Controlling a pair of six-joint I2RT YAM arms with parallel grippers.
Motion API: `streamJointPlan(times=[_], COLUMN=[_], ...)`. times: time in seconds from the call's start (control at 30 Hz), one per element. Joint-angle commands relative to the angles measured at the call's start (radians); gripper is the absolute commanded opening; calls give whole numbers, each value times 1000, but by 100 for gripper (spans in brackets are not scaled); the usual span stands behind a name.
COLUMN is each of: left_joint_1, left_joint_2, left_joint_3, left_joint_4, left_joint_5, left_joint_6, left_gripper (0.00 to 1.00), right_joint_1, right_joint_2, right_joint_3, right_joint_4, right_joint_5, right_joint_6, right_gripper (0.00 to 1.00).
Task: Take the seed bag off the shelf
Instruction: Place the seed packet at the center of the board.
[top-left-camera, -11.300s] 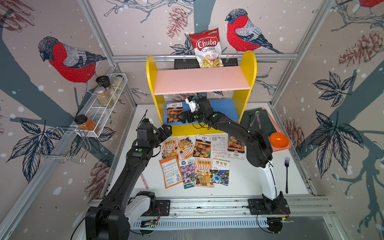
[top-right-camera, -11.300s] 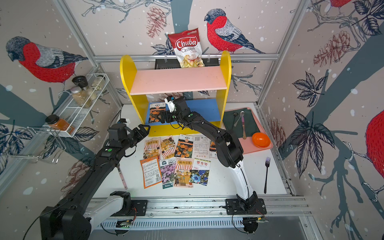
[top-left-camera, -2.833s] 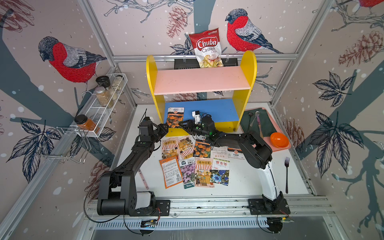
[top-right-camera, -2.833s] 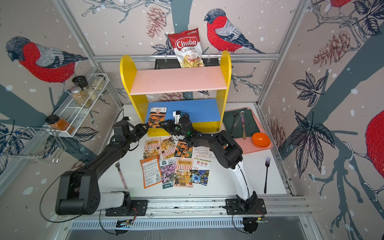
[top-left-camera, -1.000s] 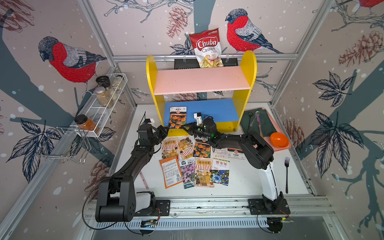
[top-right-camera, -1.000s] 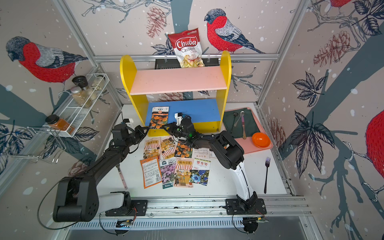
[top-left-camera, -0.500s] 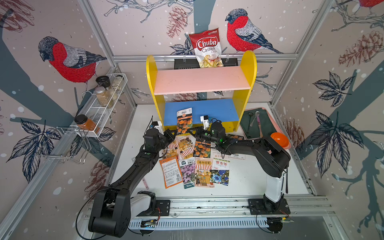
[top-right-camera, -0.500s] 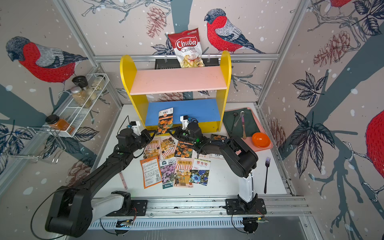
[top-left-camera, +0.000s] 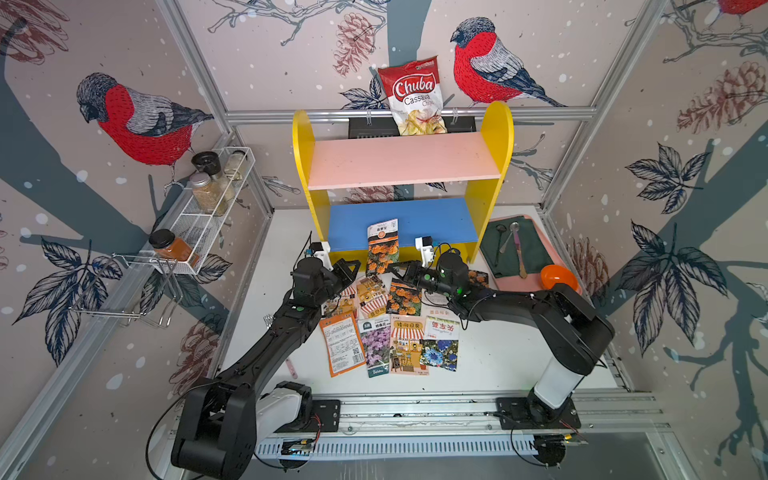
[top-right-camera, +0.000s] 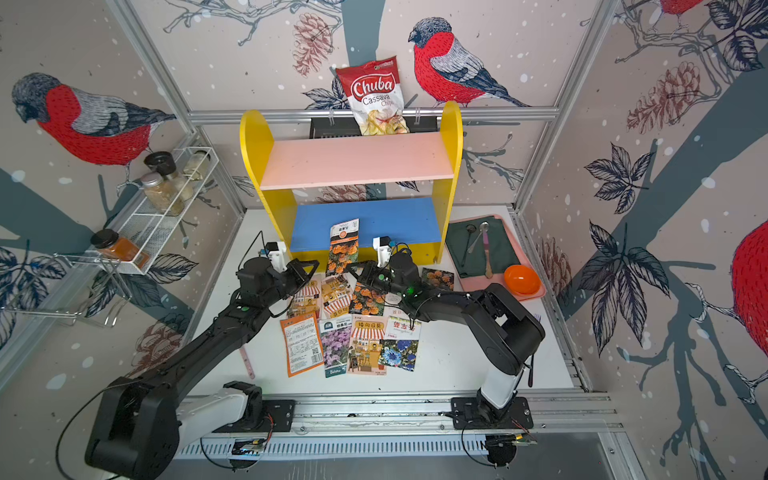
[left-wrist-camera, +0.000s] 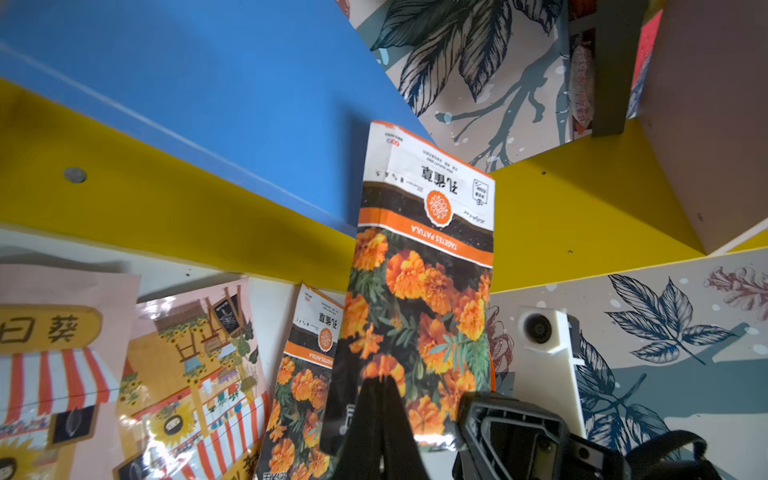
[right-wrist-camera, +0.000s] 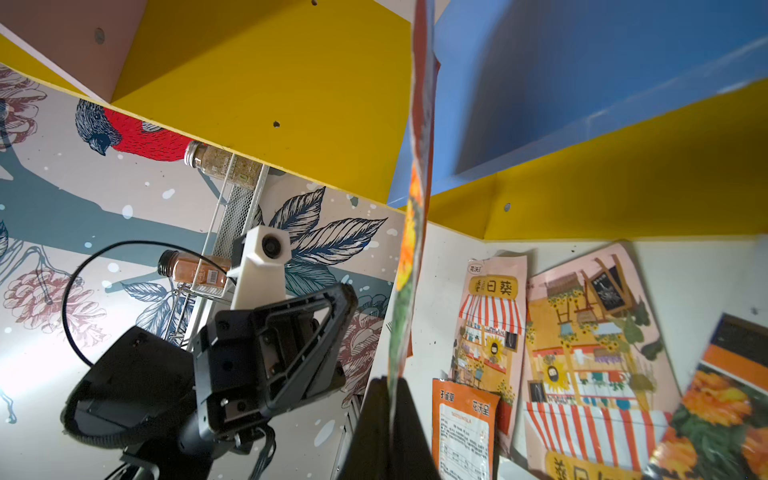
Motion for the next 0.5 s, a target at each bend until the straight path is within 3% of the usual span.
streamJointPlan(times=[0.0,0.3,0.47], left_joint_1=[-3,-6,-24], left_joint_2=[23,15,-9], left_joint_3=[51,191,247], left_joint_4=[-74,-352,-480], left_joint_5=[121,271,309], left_joint_6=[83,292,395], left_gripper=[29,98,99], right_joint_1=[-14,-52,-63], right_joint_2=[-64,-324,-509], right_joint_3=[-40,-184,-255], right_joint_4=[-48,-262,-449], right_joint_5=[3,3,38], right_joint_6=[-55,-163,-212], right_gripper=[0,0,0])
